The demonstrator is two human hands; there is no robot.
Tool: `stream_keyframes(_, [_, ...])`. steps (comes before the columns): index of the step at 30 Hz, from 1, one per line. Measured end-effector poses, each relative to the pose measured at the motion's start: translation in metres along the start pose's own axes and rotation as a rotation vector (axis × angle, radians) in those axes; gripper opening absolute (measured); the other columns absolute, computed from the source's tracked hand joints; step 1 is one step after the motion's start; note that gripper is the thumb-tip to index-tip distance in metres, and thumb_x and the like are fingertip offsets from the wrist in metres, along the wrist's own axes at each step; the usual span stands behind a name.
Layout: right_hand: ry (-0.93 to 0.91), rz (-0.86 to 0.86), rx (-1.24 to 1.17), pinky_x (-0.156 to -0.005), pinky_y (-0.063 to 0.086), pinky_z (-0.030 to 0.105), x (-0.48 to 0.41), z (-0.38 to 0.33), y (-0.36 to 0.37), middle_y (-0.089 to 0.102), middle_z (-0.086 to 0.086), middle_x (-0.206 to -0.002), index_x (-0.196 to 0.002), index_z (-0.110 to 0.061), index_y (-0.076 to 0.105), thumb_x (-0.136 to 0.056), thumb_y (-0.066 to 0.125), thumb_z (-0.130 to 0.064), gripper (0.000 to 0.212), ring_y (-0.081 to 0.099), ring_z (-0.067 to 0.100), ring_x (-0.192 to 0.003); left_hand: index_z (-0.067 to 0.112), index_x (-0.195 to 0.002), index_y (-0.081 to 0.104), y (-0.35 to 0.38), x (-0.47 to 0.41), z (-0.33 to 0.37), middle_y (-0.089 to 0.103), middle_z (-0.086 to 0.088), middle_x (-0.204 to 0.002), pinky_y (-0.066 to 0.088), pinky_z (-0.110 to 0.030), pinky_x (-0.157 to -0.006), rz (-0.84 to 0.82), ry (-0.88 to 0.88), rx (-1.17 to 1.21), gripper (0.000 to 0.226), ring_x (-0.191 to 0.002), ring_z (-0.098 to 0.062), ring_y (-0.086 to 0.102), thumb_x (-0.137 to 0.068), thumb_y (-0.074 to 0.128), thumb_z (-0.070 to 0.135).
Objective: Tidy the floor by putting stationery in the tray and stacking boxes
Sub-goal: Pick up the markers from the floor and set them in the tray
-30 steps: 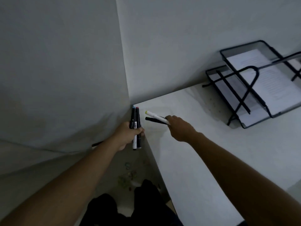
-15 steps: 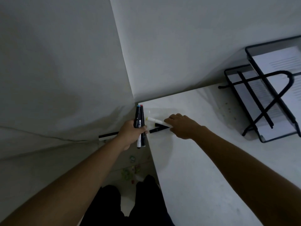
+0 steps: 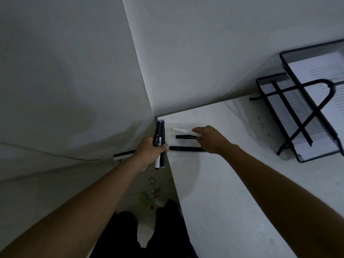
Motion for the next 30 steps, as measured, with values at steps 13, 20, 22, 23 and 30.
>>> stream_keyframes(13, [-0.052, 0.166, 0.239, -0.093, 0.031, 0.041, -0.005, 0.004, 0.003, 0.056, 0.008, -0.115, -0.128, -0.021, 0.054, -0.094, 0.048, -0.025, 0.035, 0.049, 0.026, -0.104, 0.011, -0.089, 0.062, -0.002, -0.001, -0.006, 0.071, -0.015, -0.092, 0.051, -0.043, -0.092, 0.012, 0.013, -0.004, 0.004, -0.094, -0.031, 0.066, -0.089, 0.059, 0.008])
stream_keyframes(20, [-0.150, -0.051, 0.458, -0.107, 0.022, 0.049, -0.010, -0.008, 0.038, 0.043, 0.006, -0.139, -0.138, -0.029, 0.043, -0.087, 0.057, -0.029, 0.052, 0.034, 0.029, -0.128, 0.016, -0.086, 0.063, 0.002, -0.003, -0.016, 0.071, -0.008, -0.088, 0.051, -0.043, -0.091, 0.006, -0.029, -0.014, 0.008, -0.093, -0.028, 0.066, -0.090, 0.059, 0.010])
stream_keyframes(22, [-0.141, -0.078, 0.405, -0.104, 0.026, 0.046, -0.010, -0.010, 0.042, 0.046, 0.007, -0.137, -0.138, -0.027, 0.043, -0.089, 0.055, -0.028, 0.050, 0.038, 0.028, -0.125, 0.015, -0.090, 0.063, 0.001, -0.005, -0.017, 0.072, -0.010, -0.090, 0.052, -0.043, -0.090, 0.011, -0.026, 0.004, 0.005, -0.092, -0.027, 0.066, -0.090, 0.059, 0.011])
stream_keyframes(23, [-0.136, -0.088, 0.380, -0.103, 0.027, 0.045, -0.010, -0.009, 0.043, 0.047, 0.007, -0.136, -0.138, -0.026, 0.044, -0.090, 0.054, -0.027, 0.048, 0.040, 0.028, -0.124, 0.013, -0.095, 0.063, 0.001, -0.005, -0.016, 0.072, -0.011, -0.091, 0.052, -0.042, -0.089, 0.011, -0.024, 0.017, 0.006, -0.091, -0.026, 0.067, -0.090, 0.059, 0.011])
stream_keyframes(30, [-0.082, -0.008, 0.123, -0.103, 0.030, 0.042, -0.004, -0.004, 0.026, 0.052, 0.008, -0.135, -0.133, -0.019, 0.051, -0.094, 0.045, -0.012, 0.040, 0.044, 0.027, -0.122, 0.002, -0.110, 0.060, 0.002, -0.014, -0.003, 0.071, -0.007, -0.088, 0.052, -0.025, -0.070, 0.019, 0.025, 0.022, 0.025, -0.073, -0.008, 0.067, -0.089, 0.063, 0.015])
Point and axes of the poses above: each hand's wrist, its own x-axis away from the middle knuckle, its own y-axis out of the palm, z = x × y, the point moved 9 cm from there along -x, towards the middle knuckle
